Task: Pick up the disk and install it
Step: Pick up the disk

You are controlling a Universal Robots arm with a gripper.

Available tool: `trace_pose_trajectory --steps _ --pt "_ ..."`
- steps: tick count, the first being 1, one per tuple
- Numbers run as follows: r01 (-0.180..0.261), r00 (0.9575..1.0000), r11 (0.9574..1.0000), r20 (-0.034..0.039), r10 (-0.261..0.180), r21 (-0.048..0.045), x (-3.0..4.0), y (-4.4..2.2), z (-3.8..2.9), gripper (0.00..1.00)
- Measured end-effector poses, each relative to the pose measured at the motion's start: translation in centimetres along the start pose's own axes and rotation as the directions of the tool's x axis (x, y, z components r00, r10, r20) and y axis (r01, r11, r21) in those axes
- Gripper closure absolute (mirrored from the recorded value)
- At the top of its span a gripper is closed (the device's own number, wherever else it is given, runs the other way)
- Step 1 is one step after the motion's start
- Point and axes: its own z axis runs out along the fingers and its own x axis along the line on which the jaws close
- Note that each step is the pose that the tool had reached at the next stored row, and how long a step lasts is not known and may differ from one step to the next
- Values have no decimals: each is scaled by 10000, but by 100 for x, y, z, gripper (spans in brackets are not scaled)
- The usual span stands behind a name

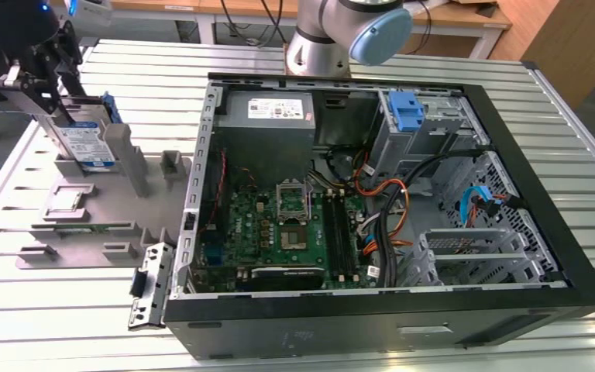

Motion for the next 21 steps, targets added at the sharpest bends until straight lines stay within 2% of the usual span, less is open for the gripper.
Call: trace_pose_trajectory --steps 1,6,12,21 --pt "26 10000 10000 24 -26 -3 -1 0 1 41" --pt "81 10000 10000 26 -81 -5 0 0 3 41" --pt "711 9975 9975 23 -711 -46 1 -2 14 41" --pt "724 9974 9974 23 -724 -46 -1 -37 14 41"
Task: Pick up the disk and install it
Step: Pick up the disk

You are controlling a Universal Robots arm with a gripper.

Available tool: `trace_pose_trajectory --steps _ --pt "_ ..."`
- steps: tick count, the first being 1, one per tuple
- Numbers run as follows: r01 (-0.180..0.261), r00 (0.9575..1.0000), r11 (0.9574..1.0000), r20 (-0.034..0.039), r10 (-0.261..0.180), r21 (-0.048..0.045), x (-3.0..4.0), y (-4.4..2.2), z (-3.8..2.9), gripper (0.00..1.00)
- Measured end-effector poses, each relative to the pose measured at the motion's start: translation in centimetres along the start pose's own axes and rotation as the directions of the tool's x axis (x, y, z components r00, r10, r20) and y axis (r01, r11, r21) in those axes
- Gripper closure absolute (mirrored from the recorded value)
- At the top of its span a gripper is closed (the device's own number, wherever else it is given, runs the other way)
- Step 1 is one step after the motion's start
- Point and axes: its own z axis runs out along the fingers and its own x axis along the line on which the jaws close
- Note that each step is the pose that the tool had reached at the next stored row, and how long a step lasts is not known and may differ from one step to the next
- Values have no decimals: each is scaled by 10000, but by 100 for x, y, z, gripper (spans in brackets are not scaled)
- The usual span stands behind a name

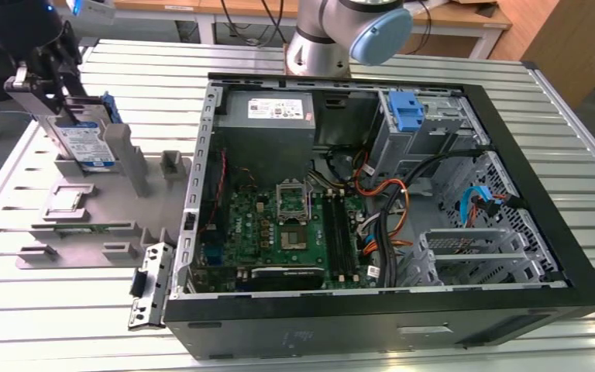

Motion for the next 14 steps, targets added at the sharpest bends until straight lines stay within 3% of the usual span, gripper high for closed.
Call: trace_pose_trajectory --steps 14 --pt "-1 10000 10000 1 1 2 0 -14 -5 41"
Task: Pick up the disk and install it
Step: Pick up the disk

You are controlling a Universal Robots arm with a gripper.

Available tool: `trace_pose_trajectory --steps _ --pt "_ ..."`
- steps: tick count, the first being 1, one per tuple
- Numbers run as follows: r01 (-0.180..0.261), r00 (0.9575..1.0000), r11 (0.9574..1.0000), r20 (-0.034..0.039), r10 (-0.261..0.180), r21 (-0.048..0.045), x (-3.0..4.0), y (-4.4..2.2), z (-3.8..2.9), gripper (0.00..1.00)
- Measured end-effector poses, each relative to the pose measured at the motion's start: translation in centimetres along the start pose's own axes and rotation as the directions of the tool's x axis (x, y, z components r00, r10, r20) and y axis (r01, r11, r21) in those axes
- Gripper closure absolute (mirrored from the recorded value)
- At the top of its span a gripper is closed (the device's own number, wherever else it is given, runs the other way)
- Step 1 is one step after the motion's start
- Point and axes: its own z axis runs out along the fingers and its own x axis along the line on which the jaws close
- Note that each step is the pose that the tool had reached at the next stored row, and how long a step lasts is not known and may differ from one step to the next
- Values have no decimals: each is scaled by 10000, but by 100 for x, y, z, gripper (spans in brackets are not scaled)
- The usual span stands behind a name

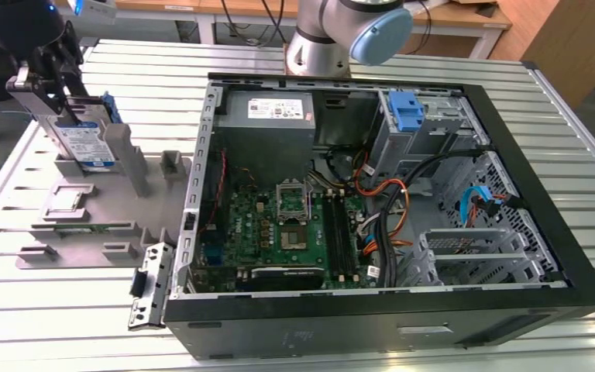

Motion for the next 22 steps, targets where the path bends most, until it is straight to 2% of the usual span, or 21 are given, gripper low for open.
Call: trace_pose_trajectory --steps 7,8,22 --pt "0 10000 10000 0 0 -1 0 0 -3 43" --pt "0 10000 10000 0 0 -1 0 0 -3 49" --pt "0 10000 10000 0 0 -1 -1 0 -9 49"
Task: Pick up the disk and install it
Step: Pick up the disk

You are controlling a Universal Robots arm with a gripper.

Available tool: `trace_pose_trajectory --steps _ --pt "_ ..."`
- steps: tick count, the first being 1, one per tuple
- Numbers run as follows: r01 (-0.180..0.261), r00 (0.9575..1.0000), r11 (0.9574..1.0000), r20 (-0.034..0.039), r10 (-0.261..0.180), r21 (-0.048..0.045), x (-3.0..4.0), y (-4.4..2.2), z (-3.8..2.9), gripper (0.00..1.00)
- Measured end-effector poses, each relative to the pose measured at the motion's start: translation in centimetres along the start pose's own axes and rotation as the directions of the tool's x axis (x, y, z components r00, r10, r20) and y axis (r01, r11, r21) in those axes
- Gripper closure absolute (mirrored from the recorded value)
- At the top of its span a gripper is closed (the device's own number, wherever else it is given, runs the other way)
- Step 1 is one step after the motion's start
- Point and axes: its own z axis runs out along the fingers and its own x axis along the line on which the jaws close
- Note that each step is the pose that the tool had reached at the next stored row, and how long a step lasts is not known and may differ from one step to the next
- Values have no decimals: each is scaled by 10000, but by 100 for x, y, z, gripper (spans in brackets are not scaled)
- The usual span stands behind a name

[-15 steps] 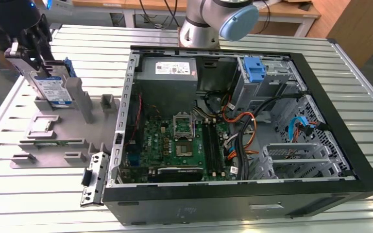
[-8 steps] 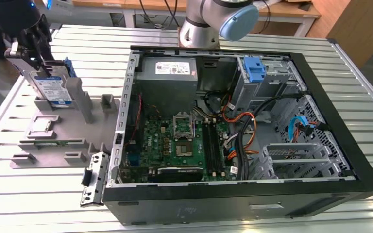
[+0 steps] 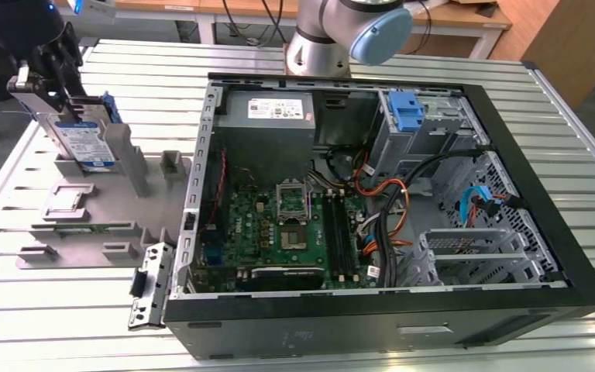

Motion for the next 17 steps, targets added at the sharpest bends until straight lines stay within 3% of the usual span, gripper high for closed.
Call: trace_pose_trajectory --steps 17 --pt "-5 10000 10000 -24 4 -58 0 0 0 51"
